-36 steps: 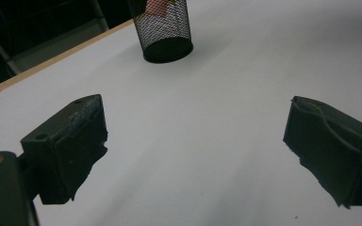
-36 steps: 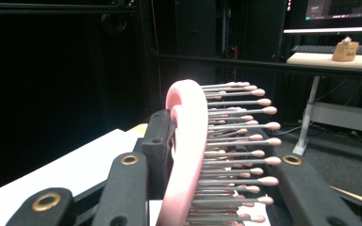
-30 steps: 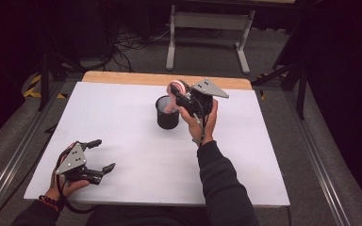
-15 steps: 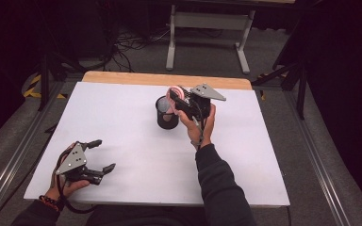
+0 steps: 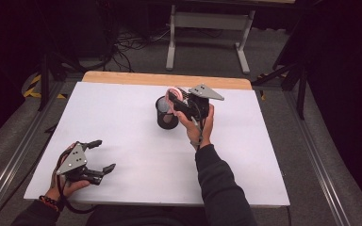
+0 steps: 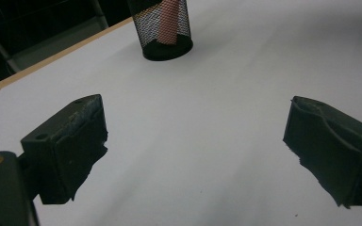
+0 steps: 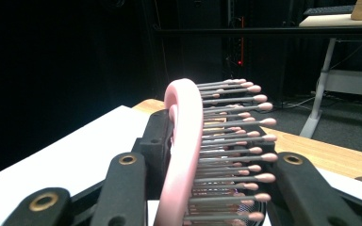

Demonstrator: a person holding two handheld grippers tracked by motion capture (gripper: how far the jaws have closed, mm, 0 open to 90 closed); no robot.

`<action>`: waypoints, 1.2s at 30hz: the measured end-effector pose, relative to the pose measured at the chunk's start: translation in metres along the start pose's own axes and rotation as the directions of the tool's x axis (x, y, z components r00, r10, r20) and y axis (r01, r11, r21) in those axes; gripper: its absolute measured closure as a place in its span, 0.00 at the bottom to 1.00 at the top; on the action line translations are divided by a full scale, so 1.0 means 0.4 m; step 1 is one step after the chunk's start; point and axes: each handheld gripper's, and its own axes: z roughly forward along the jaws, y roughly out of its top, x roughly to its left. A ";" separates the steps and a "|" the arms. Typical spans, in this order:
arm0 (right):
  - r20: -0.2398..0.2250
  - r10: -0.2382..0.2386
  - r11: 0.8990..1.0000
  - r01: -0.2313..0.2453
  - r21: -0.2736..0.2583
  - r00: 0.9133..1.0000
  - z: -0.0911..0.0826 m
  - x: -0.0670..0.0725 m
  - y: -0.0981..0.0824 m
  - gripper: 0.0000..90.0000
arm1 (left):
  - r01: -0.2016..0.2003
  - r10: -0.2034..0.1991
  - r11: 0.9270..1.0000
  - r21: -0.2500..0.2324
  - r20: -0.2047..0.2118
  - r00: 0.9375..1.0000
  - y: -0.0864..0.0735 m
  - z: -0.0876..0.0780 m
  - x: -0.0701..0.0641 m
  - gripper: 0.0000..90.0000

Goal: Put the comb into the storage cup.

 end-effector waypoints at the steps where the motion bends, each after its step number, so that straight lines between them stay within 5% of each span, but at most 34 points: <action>1: 0.000 0.000 1.000 0.000 0.000 1.000 0.000 0.000 0.000 0.69 | 0.000 0.000 1.000 0.000 0.000 1.000 0.000 0.000 0.000 0.08; 19: 0.006 0.018 1.000 -0.018 -0.003 1.000 -0.005 -0.012 -0.032 0.61 | -0.005 0.005 1.000 0.007 0.000 1.000 -0.001 0.003 -0.002 0.08; 26: 0.062 -0.048 0.999 0.047 0.018 0.997 -0.005 -0.006 -0.045 0.58 | -0.010 0.010 1.000 0.011 0.001 1.000 0.000 0.004 -0.003 0.08; 36: 0.073 -0.077 0.997 0.075 0.029 0.994 -0.004 -0.002 -0.057 0.57 | -0.018 0.018 1.000 0.013 0.007 1.000 0.001 0.004 -0.007 0.08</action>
